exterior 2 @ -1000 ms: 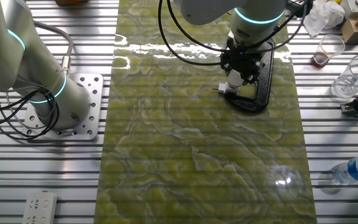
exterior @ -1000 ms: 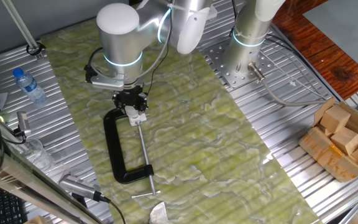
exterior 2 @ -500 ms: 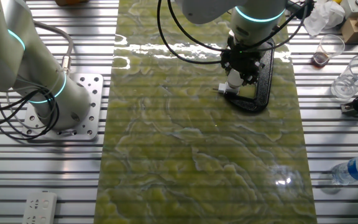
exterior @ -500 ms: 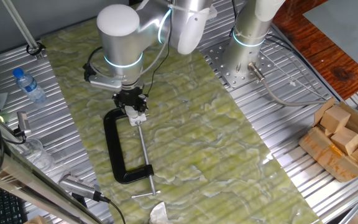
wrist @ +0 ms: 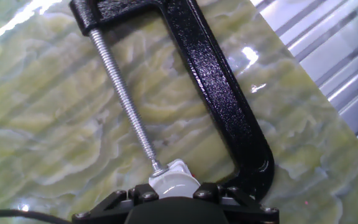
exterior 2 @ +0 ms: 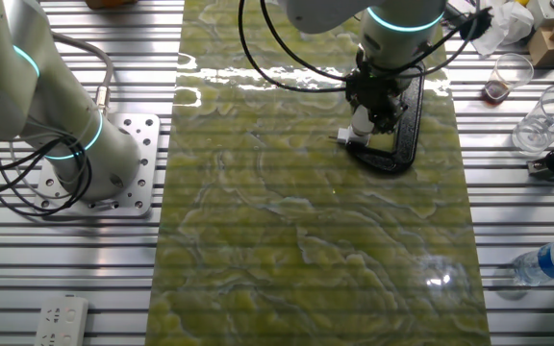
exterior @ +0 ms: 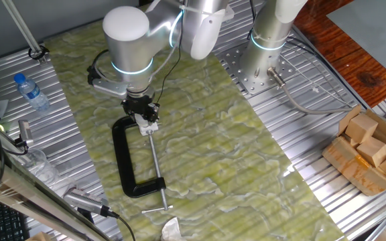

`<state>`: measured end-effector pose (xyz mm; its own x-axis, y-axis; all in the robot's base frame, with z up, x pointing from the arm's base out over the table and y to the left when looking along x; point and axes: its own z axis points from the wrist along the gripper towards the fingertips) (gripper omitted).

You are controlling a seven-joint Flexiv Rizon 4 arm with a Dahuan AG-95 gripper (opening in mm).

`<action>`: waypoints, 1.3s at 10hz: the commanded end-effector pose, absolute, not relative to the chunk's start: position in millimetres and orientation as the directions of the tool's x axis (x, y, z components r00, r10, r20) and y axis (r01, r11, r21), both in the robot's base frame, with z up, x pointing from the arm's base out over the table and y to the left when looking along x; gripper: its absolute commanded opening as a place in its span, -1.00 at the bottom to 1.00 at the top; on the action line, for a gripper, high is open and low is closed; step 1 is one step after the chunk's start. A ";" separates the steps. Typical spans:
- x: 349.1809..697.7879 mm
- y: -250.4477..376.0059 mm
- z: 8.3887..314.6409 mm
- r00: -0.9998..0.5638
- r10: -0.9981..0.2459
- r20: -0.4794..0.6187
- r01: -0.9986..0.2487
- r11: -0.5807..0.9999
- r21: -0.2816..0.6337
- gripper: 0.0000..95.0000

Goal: Install the light bulb by rotating it

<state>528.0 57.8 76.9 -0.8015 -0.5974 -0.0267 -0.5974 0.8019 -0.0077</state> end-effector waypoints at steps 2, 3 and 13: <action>527.4 56.5 76.0 -0.891 -0.455 -0.002 -0.455 0.890 0.013 -1.00; 527.2 56.3 76.1 -0.901 -0.434 0.002 -0.434 0.901 0.014 -1.00; 527.0 56.0 76.8 -0.987 -0.160 0.029 -0.159 0.987 0.029 -1.00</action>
